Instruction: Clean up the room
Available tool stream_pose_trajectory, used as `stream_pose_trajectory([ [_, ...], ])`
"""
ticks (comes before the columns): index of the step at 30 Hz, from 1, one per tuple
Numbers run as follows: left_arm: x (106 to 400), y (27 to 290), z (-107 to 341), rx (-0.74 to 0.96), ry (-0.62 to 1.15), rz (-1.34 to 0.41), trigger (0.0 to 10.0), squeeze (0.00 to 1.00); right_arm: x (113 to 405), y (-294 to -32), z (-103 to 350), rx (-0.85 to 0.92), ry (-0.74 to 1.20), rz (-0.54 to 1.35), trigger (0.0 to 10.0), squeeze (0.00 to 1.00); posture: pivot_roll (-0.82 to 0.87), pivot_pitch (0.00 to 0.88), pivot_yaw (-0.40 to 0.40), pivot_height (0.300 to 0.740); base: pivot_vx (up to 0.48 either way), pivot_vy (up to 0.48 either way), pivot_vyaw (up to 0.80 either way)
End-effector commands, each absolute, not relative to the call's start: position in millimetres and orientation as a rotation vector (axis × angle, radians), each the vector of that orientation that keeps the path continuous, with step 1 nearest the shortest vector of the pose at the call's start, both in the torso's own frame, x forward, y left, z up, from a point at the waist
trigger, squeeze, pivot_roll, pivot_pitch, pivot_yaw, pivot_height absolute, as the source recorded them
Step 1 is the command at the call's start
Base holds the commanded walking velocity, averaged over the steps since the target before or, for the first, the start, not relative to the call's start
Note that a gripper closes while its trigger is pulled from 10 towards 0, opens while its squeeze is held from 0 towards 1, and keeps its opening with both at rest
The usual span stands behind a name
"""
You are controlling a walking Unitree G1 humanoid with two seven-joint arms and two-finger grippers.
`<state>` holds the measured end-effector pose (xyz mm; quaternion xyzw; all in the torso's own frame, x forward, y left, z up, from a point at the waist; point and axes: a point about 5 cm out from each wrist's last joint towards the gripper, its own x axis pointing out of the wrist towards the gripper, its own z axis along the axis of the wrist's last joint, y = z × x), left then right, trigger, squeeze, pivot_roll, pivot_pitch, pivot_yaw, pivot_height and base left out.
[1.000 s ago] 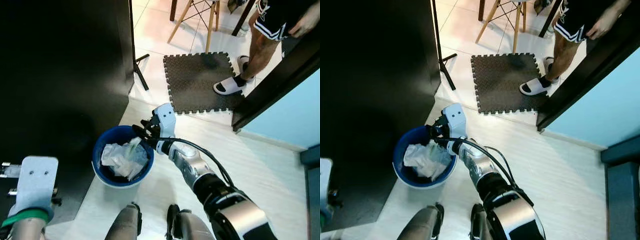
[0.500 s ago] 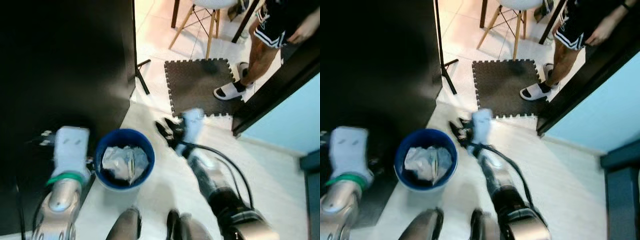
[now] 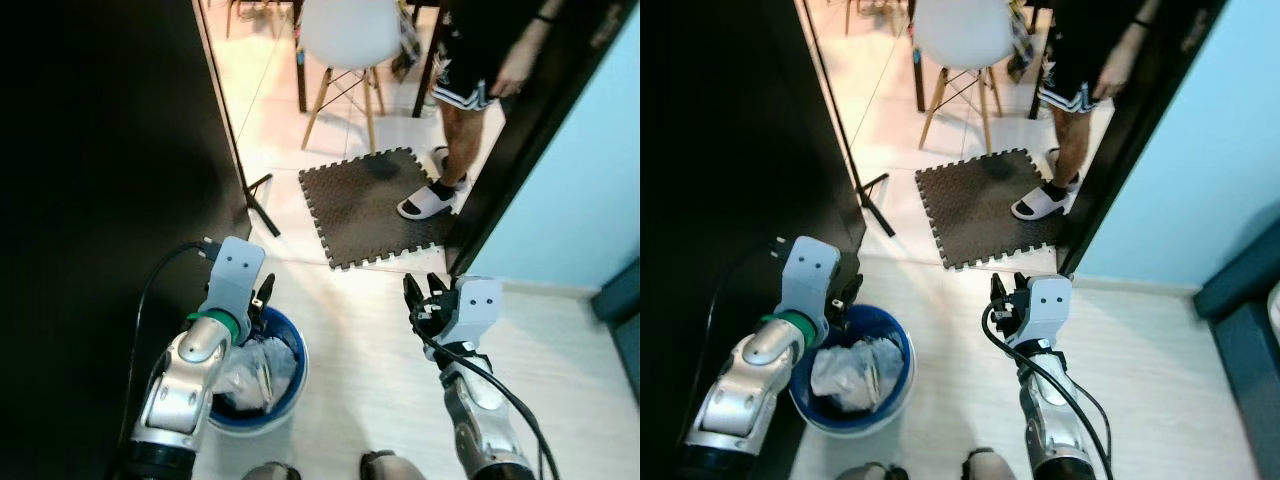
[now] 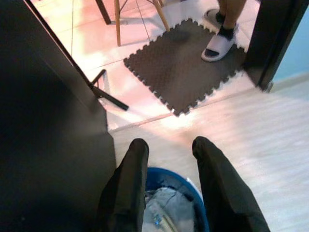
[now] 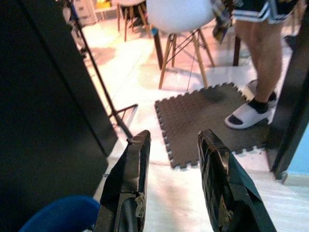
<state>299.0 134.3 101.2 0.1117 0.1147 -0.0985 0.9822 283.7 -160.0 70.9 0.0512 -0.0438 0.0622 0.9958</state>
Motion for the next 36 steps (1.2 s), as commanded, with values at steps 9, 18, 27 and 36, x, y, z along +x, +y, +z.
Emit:
stream_pose_trajectory([
  [9,298,148,81,0.162,0.261,-0.059,10.0,0.00,292,-136,86,0.087,-0.089,0.239,10.0,0.00,-0.13,0.000,0.076,0.697,0.000,0.000,0.00],
  [18,298,148,80,0.152,0.242,-0.049,10.0,0.00,295,-133,88,0.092,-0.084,0.254,10.0,0.00,-0.12,0.003,0.062,0.706,0.000,0.000,0.00],
  [27,299,147,79,0.153,0.223,-0.045,10.0,0.00,296,-134,90,0.097,-0.074,0.249,10.0,0.00,-0.11,0.000,0.066,0.735,0.000,0.000,0.00],
  [36,301,148,80,0.161,0.212,-0.046,10.0,0.00,296,-136,90,0.094,-0.070,0.237,10.0,0.00,-0.12,0.000,0.071,0.740,0.000,0.000,0.00],
])
